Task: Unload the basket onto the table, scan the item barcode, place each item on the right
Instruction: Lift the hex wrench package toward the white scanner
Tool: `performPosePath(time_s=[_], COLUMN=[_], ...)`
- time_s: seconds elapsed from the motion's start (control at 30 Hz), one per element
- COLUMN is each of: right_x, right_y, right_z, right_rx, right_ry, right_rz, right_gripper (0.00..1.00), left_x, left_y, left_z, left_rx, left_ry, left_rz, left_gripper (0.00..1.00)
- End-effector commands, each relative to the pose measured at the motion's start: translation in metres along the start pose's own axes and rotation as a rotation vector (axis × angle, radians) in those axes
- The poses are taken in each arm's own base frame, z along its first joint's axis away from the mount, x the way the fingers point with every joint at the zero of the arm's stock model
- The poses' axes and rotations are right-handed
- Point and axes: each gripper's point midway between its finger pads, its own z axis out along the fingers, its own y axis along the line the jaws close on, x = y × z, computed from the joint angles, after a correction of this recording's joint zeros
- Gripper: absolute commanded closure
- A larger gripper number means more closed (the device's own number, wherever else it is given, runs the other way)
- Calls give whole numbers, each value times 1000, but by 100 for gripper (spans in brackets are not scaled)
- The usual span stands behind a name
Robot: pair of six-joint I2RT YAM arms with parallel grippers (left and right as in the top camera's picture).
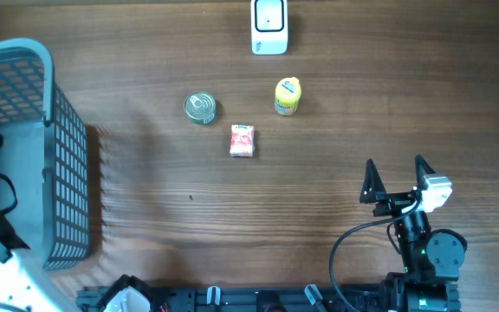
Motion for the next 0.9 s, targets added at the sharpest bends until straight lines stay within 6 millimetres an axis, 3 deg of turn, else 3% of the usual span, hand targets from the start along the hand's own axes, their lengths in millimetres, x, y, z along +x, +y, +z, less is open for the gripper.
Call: performPosePath(time_s=[0.0, 0.1, 0.2, 0.23, 0.33, 0.4, 0.43, 0.53, 0.67, 0.73, 0.87], right_x=[-2, -2, -2, -2, -2, -2, -2, -2, -2, -2, -2], right_y=[1, 1, 1, 1, 1, 1, 1, 1, 1, 1, 1], right_z=[0, 0, 0, 0, 0, 0, 0, 0, 0, 0, 0], right_rx=[-3, -4, -3, -4, -3, -3, -3, -4, -4, -4, -4], right_ry=[-9, -9, -9, -9, -9, -9, -9, -9, -9, -9, -9], right_rz=[12, 11, 11, 12, 11, 11, 12, 12, 11, 11, 11], right_gripper=[0, 0, 0, 0, 0, 0, 0, 0, 0, 0, 0], left_x=[1, 12, 43, 69, 136, 202, 230, 260, 257, 231, 202], left_y=[-58, -100, -136, -156, -188, -216, -237, -265, -288, -307, -323], left_z=[-23, -37, -27, -15, 19, 49, 54, 59, 39, 11, -5], left_rx=[184, 303, 433, 503, 594, 688, 803, 956, 1161, 1364, 1473], left_ry=[5, 18, 137, 239, 472, 657, 731, 800, 805, 761, 641], left_rz=[8, 56, 62, 56, 40, 42, 46, 17, 41, 67, 89], left_gripper=[96, 96, 96, 96, 96, 96, 96, 96, 96, 96, 96])
